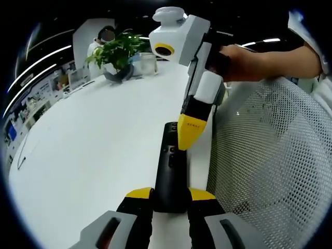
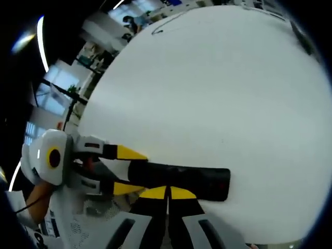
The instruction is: Press the specified remote control buttons in sequence, fully releasing each button before pressing the next.
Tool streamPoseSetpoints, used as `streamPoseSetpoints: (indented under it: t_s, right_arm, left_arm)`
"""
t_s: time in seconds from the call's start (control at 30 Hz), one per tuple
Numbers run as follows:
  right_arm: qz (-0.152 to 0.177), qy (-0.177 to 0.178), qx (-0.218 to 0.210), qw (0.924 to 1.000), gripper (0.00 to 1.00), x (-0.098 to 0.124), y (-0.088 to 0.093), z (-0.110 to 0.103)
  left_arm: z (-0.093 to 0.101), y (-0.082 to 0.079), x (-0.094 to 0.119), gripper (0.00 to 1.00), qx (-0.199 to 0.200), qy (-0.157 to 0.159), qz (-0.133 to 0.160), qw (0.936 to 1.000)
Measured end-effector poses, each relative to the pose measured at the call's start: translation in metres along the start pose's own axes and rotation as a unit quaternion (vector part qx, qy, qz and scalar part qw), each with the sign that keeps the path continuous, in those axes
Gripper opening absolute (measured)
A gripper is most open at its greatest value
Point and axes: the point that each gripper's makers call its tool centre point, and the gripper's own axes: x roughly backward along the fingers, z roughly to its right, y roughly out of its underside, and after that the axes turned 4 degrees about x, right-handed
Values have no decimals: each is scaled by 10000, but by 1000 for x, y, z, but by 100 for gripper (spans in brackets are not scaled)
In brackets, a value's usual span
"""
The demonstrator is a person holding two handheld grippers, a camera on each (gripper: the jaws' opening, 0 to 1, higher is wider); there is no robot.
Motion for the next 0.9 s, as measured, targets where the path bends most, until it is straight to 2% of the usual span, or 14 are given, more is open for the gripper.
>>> streamPoseSetpoints:
  t_s: [0.2,0.37,0.6,0.9]
  right_arm:
    - [-45,9,61,10000,0,-1,0,0]
    - [-174,317,681,9970,0,-2,2,0]
    - [-189,529,1166,9916,0,-4,3,1]
    - [-151,701,1371,9880,0,-3,2,2]
  left_arm:
    - [0,0,0,25,-4,6,6,10000]
    - [2,0,1,25,-53,12,11,10000]
    - [3,0,2,25,-112,16,23,9999]
    - [1,0,0,25,-48,-10,52,10000]
